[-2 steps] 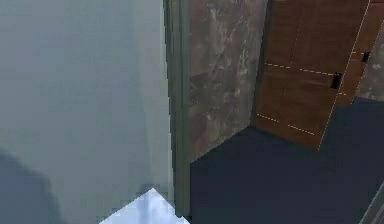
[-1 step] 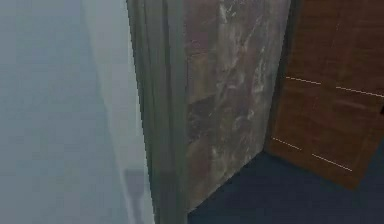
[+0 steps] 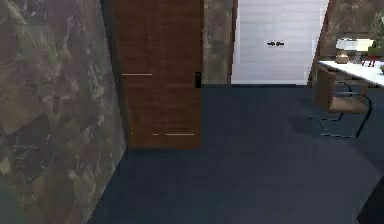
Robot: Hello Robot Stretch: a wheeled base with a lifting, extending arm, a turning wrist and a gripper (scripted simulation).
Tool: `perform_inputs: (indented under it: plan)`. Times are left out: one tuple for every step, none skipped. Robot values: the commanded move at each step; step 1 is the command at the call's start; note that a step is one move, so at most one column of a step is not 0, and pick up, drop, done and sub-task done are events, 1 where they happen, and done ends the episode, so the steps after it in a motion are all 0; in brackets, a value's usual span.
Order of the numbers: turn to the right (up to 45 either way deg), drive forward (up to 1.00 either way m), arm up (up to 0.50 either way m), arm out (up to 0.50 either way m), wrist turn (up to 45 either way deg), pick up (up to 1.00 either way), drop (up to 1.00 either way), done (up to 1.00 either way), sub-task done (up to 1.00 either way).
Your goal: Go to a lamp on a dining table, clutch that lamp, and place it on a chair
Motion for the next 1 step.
perform_inputs:
  plan:
    - [27.0, 0.00, 0.00, 0.00, 0.0, 0.00, 0.00, 0.00, 0.00]
